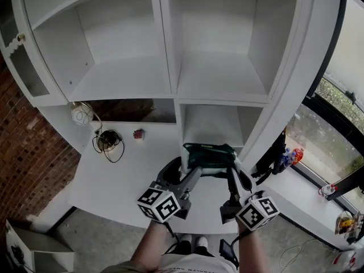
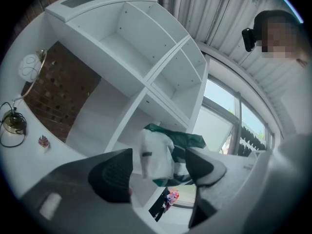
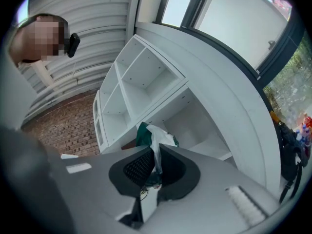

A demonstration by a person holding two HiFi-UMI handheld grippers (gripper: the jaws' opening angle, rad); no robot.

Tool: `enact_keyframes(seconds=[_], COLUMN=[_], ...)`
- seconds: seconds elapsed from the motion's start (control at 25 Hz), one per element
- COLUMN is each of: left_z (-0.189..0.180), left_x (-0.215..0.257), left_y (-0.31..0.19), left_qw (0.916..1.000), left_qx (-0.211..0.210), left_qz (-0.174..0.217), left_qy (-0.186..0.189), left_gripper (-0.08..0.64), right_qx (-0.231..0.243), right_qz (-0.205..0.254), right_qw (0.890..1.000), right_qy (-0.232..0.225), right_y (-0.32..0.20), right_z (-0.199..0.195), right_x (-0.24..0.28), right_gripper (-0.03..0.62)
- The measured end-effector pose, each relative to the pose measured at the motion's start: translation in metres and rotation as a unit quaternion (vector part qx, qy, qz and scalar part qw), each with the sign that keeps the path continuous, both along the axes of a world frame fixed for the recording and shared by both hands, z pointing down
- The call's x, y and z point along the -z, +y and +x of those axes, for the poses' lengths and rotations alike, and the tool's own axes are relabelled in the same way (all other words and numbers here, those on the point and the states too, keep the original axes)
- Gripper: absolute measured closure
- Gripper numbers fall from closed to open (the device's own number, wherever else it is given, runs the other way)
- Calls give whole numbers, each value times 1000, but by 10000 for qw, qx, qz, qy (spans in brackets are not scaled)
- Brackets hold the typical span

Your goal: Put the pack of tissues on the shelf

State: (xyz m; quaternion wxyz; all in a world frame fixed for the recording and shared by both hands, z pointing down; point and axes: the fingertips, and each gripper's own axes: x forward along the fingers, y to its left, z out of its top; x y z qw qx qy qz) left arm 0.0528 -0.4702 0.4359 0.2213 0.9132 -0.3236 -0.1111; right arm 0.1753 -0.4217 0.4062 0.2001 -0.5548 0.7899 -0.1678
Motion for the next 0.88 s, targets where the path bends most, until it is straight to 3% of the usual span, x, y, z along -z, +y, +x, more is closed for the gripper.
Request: enact_keyframes(seconds=[0.32,0.44,0.56,0.88], left_z=[-1,0,0,16], left_x=[-9,-10,-11,-13], left_y=[7,10,10,-2], left_qw=[9986,9964,9956,9849], left_qx=[-65,-64,-82,5], left_qz=[139,316,360,610], left_qy=[-499,-780,-866,-1622], left_gripper=[221,335,392,457], right_qx=[-134,-144,-166,-402], right_qz=[-26,-24,-54,-245], right_qw=[9997,9998,9997,9975], right_qy=[-185,-162,-145,532], right_y=[0,0,0,-11], right_z=[10,9,10,16], right_x=[-5,-5,-7,-15], right_gripper=[580,580,581,580])
